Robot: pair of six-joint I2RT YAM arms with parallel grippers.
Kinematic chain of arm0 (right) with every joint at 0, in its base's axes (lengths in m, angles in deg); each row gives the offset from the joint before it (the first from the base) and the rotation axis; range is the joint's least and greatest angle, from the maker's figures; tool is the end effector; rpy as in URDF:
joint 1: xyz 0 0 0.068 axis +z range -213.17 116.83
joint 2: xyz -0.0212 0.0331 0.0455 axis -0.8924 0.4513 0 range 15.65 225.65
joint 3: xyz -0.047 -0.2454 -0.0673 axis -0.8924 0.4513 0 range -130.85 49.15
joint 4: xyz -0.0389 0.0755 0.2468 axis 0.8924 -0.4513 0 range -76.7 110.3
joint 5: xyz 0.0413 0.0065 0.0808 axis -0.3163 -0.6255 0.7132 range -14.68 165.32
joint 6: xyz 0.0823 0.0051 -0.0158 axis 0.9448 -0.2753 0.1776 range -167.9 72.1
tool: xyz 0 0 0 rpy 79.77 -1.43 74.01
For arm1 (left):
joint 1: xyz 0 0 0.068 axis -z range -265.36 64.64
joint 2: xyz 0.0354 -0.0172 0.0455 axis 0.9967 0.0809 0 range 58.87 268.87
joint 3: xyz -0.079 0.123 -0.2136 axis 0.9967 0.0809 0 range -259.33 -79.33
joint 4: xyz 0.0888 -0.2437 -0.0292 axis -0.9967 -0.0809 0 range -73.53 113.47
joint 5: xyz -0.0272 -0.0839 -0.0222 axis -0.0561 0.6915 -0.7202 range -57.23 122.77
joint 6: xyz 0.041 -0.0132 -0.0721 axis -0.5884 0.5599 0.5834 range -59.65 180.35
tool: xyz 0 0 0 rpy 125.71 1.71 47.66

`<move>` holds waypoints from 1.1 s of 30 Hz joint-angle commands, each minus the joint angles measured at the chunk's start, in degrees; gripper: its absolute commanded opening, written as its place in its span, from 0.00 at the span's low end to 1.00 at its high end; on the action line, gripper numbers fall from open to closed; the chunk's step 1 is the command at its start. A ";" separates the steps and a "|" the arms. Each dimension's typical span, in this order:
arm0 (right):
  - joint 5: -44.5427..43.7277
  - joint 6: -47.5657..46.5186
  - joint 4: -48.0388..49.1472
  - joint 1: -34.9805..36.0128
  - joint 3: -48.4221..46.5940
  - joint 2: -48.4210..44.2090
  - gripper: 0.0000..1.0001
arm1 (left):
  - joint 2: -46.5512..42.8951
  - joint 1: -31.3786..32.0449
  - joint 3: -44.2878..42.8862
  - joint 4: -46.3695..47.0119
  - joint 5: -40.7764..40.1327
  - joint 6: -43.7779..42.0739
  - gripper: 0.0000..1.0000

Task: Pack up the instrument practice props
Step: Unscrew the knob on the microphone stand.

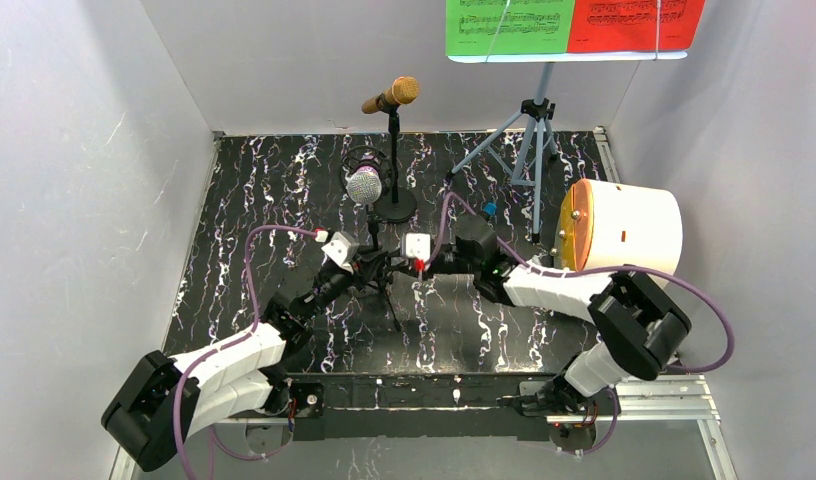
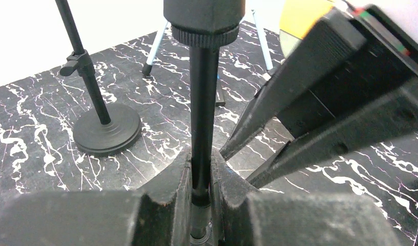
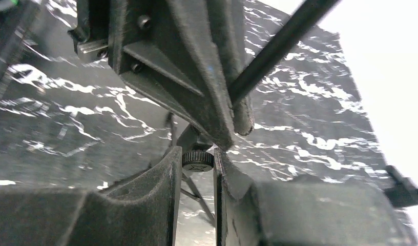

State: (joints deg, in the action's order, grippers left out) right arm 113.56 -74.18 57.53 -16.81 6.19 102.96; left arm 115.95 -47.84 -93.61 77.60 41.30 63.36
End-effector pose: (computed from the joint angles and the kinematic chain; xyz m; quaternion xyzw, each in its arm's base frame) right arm 0.2127 0.2889 0.2183 -0.5941 0.4423 0.3508 0.5730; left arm 0.1905 -0.1601 0.2297 0.2425 0.5866 -0.3114 0.7072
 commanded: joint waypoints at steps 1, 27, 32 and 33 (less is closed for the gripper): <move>-16.83 -24.28 -6.68 5.71 3.23 -2.68 0.01 | 1.10 0.09 0.05 -1.65 -0.51 0.69 0.00; -18.13 7.48 7.95 8.07 6.68 -7.12 0.74 | 1.98 0.10 -0.44 -2.89 -1.83 0.25 0.00; -2.06 27.82 8.04 -1.76 3.78 -6.39 0.76 | 1.74 0.09 -0.40 -2.88 -1.29 0.07 0.00; 0.69 31.68 8.03 -2.99 2.70 -5.38 0.77 | 1.68 0.08 -0.39 -2.86 -1.32 0.08 0.00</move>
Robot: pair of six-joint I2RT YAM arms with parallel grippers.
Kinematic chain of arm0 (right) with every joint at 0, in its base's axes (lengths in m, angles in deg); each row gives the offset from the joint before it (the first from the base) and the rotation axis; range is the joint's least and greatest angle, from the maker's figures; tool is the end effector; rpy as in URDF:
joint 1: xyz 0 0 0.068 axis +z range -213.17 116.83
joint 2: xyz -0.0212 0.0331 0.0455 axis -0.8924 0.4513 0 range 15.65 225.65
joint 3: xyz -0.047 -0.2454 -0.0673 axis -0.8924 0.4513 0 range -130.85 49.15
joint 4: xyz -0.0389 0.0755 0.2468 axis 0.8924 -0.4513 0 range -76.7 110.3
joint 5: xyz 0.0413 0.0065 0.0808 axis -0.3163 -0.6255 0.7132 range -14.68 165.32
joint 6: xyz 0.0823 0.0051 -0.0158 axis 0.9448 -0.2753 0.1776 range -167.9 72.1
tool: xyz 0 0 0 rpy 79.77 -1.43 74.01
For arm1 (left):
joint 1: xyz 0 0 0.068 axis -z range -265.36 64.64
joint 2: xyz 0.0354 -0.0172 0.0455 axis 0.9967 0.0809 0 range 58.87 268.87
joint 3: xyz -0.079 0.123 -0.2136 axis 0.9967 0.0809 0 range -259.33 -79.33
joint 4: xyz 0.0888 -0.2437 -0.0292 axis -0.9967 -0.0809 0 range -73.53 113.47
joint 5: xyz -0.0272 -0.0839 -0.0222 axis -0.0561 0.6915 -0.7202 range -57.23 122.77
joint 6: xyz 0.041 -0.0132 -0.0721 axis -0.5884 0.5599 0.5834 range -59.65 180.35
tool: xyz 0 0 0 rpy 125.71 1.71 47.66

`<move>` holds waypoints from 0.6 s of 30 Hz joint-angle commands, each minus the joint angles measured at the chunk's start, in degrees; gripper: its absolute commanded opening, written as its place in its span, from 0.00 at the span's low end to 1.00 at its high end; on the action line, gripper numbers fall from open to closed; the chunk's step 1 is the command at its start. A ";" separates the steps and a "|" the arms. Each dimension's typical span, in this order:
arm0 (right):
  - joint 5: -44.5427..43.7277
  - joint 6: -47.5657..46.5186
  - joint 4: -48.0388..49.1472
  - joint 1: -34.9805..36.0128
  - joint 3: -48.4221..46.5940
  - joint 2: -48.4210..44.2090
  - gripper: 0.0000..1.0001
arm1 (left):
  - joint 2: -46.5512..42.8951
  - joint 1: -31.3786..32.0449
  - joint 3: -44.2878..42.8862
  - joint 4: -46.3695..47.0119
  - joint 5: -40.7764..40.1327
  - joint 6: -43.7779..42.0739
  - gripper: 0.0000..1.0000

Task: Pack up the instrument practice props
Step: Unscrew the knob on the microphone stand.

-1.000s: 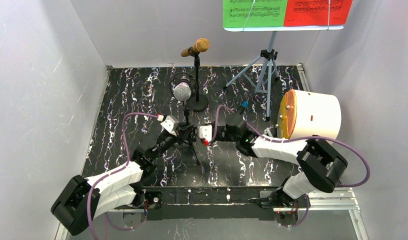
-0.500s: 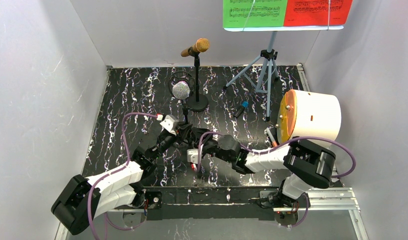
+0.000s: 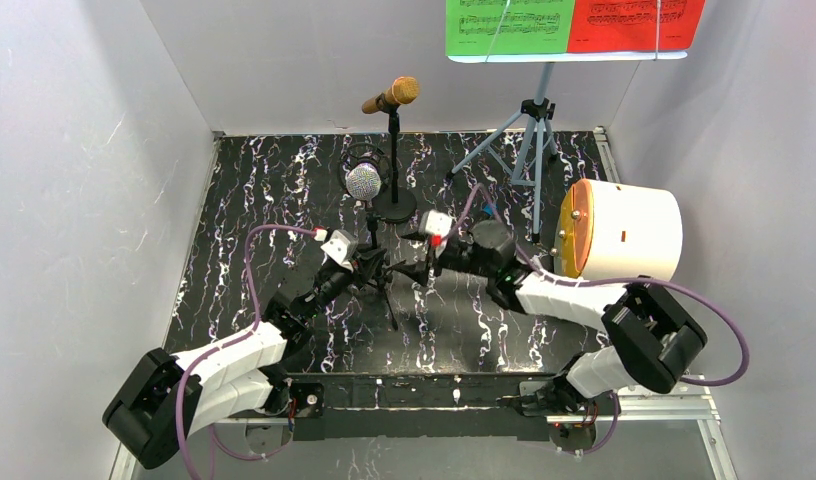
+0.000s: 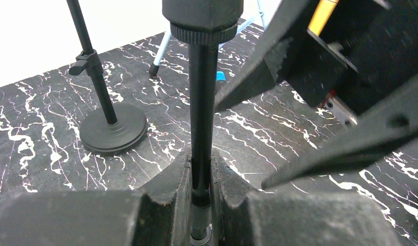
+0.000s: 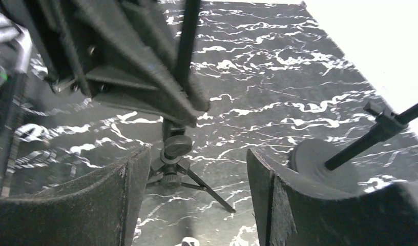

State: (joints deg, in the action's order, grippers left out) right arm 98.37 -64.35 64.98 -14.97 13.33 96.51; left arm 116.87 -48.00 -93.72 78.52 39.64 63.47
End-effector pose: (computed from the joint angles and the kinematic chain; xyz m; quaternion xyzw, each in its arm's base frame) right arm 0.2034 0.2706 0.2283 -0.4906 0.5120 0.3253 0.6256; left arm 0.1937 -0.1590 0.2291 0.2305 0.5903 -0.3029 0.7118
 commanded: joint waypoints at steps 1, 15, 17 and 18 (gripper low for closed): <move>18.94 24.76 0.67 -5.69 -5.45 2.24 0.77 | 0.72 0.24 -0.28 -3.80 0.32 -0.04 0.00; 31.95 68.92 26.50 -12.49 -11.47 22.08 0.65 | 0.58 0.22 -0.29 -3.81 0.36 0.05 0.00; 32.33 70.67 28.82 -12.50 -11.85 23.54 0.64 | 0.47 0.24 -0.24 -3.93 0.44 0.05 0.00; 32.44 71.29 29.35 -12.50 -12.09 24.04 0.63 | 0.41 0.22 -0.28 -3.90 0.40 0.07 0.00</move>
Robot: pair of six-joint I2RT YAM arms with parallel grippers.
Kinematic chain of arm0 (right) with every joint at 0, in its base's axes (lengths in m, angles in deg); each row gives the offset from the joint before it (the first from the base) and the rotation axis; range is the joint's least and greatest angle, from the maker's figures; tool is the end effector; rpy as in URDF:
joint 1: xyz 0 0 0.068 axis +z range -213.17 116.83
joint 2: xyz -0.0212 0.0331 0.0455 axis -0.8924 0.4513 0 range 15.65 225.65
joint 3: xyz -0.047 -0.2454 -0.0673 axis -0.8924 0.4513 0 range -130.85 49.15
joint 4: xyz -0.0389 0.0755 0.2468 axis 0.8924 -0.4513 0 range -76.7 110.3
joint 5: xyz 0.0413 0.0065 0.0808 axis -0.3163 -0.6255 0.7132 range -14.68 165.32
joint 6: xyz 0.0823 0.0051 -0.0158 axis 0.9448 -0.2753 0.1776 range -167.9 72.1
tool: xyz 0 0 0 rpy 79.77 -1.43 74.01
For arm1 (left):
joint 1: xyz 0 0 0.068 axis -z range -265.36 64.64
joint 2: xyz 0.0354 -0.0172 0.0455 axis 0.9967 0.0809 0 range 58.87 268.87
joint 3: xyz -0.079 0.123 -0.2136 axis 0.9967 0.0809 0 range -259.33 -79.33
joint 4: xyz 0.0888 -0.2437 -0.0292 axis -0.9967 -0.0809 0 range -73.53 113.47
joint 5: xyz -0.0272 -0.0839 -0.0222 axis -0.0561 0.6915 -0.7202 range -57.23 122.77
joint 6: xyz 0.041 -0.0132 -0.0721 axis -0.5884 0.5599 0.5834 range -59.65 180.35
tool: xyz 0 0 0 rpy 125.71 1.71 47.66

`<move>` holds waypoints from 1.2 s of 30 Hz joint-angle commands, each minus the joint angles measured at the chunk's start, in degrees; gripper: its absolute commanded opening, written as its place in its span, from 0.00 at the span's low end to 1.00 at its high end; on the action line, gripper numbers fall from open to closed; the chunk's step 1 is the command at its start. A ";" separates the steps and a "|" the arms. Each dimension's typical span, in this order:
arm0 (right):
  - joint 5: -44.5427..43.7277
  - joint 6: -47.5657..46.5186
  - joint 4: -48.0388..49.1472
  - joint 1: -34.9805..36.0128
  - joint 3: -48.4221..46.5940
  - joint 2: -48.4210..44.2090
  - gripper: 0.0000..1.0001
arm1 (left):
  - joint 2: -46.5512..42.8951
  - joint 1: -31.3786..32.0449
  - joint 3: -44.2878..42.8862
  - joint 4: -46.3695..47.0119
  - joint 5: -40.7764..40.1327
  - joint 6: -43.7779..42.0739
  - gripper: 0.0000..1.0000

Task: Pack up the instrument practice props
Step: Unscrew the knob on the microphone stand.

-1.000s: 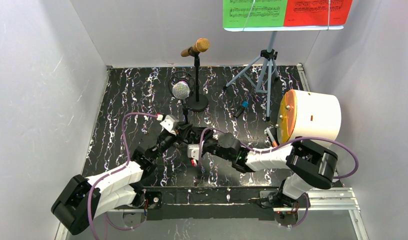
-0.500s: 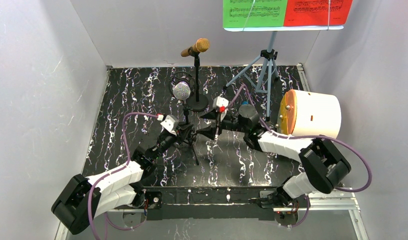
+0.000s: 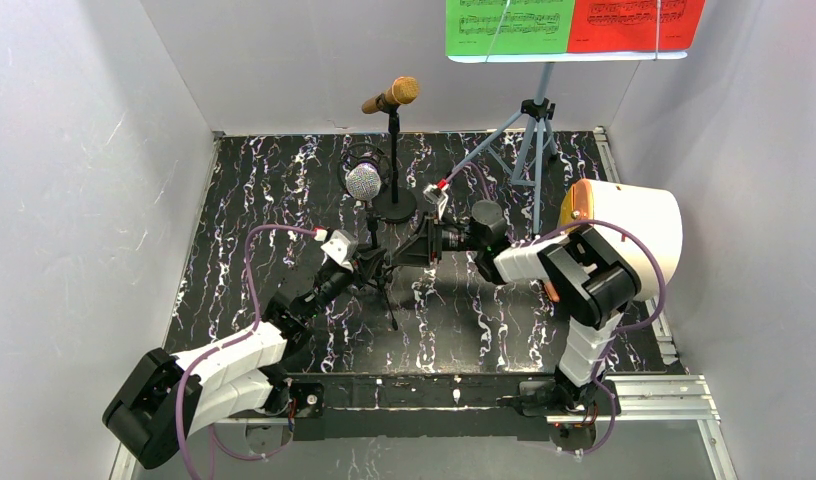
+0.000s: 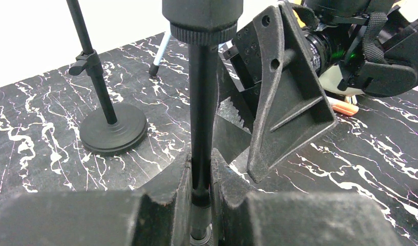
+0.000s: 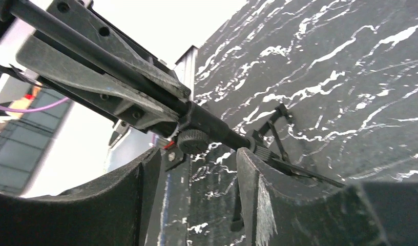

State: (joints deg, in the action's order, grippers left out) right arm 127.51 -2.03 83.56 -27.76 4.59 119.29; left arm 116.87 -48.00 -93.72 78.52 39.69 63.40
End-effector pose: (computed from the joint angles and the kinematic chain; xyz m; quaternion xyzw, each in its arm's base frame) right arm 0.2718 0.2644 0.1857 -0.2651 0.6382 0.6557 0.3041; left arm 0.1936 -0.1590 0.2291 0.2312 0.5901 -0.3027 0.7119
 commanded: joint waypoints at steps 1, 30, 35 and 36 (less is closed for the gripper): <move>3.28 9.25 10.89 0.32 -3.71 1.44 0.63 | 0.37 0.19 -0.28 -3.94 0.33 0.12 0.00; 3.93 6.80 4.59 1.32 -7.38 5.28 0.39 | 0.02 0.20 -0.37 -4.16 0.60 0.20 0.00; 4.67 5.64 3.15 1.58 -7.32 5.14 0.36 | -0.16 0.20 -0.39 -4.25 0.68 0.12 0.00; 4.88 5.34 2.80 1.64 -7.30 4.98 0.36 | -0.16 0.21 -0.38 -4.25 0.65 0.12 0.00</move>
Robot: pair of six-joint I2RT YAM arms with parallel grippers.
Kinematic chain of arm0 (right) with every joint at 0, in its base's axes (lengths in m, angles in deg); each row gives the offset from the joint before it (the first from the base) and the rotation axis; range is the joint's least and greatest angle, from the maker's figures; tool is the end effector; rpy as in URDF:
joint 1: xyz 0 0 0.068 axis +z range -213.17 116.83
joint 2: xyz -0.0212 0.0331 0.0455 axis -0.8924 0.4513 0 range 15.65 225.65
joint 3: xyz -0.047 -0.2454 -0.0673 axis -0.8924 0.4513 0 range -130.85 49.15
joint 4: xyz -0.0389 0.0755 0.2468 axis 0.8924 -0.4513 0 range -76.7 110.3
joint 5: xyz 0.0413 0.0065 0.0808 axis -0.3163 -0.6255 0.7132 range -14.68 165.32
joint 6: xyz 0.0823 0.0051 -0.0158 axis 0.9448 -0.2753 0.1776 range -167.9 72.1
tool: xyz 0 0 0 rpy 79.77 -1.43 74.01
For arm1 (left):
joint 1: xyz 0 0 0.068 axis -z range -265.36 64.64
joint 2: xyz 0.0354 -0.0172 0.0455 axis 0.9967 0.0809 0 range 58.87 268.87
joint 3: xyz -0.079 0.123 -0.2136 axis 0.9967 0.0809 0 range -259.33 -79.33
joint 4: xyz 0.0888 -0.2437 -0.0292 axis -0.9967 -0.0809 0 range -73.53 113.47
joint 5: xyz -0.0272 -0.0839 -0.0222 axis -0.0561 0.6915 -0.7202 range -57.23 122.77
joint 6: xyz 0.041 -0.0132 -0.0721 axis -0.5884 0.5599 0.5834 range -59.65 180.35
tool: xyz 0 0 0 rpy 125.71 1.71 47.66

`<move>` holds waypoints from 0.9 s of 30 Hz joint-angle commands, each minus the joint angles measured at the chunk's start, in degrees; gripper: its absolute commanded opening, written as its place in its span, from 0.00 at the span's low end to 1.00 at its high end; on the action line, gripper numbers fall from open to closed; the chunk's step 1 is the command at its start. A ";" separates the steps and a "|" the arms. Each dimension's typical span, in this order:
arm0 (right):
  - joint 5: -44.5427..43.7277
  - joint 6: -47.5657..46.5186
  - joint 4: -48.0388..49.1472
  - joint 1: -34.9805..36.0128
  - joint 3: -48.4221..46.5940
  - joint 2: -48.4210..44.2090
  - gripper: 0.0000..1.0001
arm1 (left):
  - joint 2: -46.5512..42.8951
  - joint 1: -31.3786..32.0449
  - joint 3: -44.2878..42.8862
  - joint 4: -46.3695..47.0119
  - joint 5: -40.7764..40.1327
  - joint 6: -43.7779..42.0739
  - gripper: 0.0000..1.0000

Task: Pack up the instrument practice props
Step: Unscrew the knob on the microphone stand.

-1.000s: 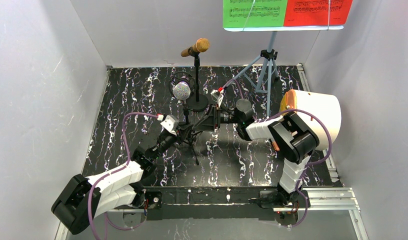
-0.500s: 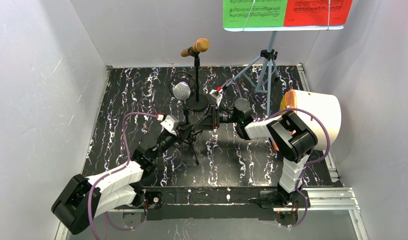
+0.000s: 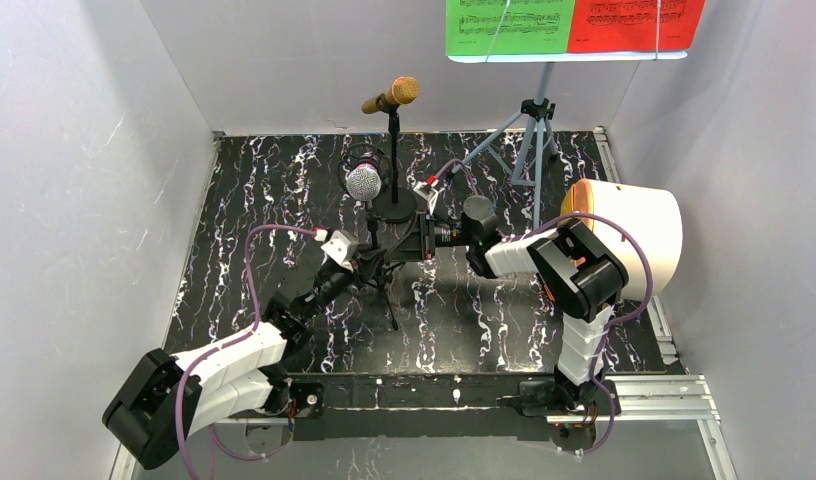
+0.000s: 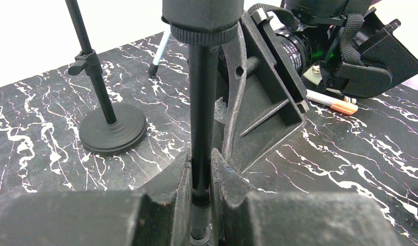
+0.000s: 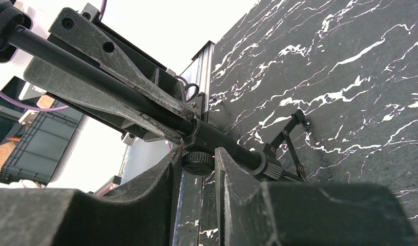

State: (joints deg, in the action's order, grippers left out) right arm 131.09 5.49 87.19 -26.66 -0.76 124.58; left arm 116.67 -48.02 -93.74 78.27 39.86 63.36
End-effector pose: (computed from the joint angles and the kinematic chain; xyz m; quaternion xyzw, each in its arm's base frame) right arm 0.2793 0.2824 0.1865 -0.2636 0.6261 0.6883 0.2546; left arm 0.1933 -0.1590 0.2294 0.2324 0.5898 -0.3031 0.7115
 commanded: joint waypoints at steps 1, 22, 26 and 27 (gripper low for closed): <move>1.40 -2.44 -1.26 0.57 -1.95 -0.48 0.34 | 0.03 0.25 -0.35 -4.01 0.46 0.16 0.00; -22.28 -67.81 -48.78 9.77 -5.46 -14.25 0.01 | 0.21 0.21 -0.46 -4.02 0.20 0.33 0.00; -32.18 -81.26 -48.19 13.24 -1.68 -17.03 0.01 | 0.29 0.26 -0.44 -4.01 0.37 0.35 0.00; -35.35 -84.48 -46.68 14.47 -0.36 -17.60 0.01 | 0.30 0.21 -0.52 -4.01 0.31 0.34 0.00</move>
State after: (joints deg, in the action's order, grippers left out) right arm 111.33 -57.97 44.33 -17.00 -5.11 107.61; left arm 116.41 -48.57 -93.74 77.75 37.37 62.62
